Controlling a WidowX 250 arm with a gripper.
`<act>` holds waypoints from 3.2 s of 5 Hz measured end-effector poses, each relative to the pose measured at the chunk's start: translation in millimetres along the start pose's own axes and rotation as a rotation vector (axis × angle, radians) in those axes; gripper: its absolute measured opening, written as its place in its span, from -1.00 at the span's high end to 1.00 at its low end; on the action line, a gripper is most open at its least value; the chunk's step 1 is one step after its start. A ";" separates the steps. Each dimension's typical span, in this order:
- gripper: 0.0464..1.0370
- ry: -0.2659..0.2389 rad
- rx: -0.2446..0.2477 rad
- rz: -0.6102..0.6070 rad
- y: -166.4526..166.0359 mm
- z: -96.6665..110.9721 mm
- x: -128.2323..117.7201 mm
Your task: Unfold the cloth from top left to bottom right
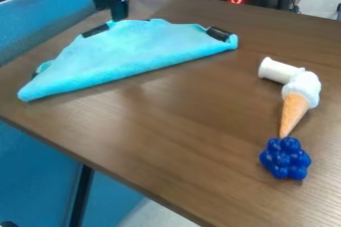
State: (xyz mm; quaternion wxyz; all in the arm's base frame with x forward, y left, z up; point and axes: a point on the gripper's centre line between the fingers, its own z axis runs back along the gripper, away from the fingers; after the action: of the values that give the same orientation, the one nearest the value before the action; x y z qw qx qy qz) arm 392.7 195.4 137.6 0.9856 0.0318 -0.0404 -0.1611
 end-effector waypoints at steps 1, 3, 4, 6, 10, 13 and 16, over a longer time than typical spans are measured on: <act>-0.93 -0.013 -0.010 -0.030 2.4 -11.9 -4.9; -0.93 -0.088 -0.014 -0.046 19.8 -14.0 -21.4; -0.93 -0.105 0.009 -0.036 24.8 -14.1 -20.0; -0.93 -0.131 0.054 0.010 42.9 0.3 -9.0; -0.93 -0.018 0.123 -0.026 57.9 -36.7 -13.8; -0.91 -0.002 0.148 -0.042 55.3 -42.3 -10.1; 0.43 0.024 0.143 -0.050 53.4 -48.3 -10.7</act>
State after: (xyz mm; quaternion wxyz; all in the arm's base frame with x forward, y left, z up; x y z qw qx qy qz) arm 403.7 251.8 92.9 0.9769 0.1048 -0.0391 -0.1818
